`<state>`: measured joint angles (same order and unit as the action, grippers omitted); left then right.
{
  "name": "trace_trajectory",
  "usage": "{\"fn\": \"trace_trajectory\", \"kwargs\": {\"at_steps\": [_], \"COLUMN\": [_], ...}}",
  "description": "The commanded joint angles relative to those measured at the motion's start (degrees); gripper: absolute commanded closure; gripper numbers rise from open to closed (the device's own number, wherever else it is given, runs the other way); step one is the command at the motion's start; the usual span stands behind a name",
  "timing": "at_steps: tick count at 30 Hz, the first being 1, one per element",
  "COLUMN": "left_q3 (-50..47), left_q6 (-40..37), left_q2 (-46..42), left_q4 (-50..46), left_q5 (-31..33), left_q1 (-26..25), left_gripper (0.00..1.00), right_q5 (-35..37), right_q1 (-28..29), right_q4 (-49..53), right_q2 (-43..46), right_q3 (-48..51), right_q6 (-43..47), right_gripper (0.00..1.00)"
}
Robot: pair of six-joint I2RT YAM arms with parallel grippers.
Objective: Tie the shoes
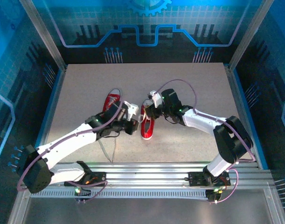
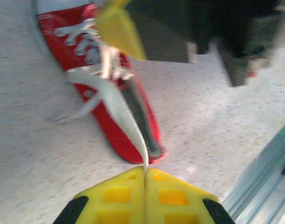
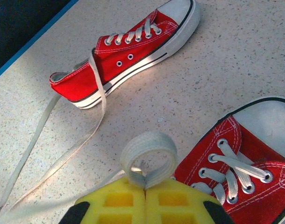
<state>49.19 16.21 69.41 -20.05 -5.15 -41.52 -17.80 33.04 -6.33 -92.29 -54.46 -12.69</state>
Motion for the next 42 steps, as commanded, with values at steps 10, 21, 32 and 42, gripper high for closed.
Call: {"fn": "trace_trajectory", "kwargs": {"at_steps": [10,21,32,42], "left_q3": [-1.2,-7.8,-6.4,-6.4], "left_q6": [4.8,1.8,6.3,11.0], "left_q2": [9.5,-6.8,4.4,13.2], "left_q4": [21.7,16.6,31.0,39.2], "left_q5": [1.8,-11.1,-28.0,-31.9], "left_q1": [-9.6,10.1,19.5,19.5], "left_gripper": [0.61,0.54,0.52,0.51], "right_q5": [-8.1,-12.0,-11.1,-10.9], "right_q1": [-2.7,-1.8,1.0,1.9], "right_q4": [-4.0,-8.8,-7.1,-6.3], "right_q2": [1.1,3.3,2.1,0.3], "right_q3": [3.4,7.9,5.8,4.4], "right_q6": [0.6,7.6,11.5,12.0], "right_gripper": [1.0,1.0,1.0,1.0]}}
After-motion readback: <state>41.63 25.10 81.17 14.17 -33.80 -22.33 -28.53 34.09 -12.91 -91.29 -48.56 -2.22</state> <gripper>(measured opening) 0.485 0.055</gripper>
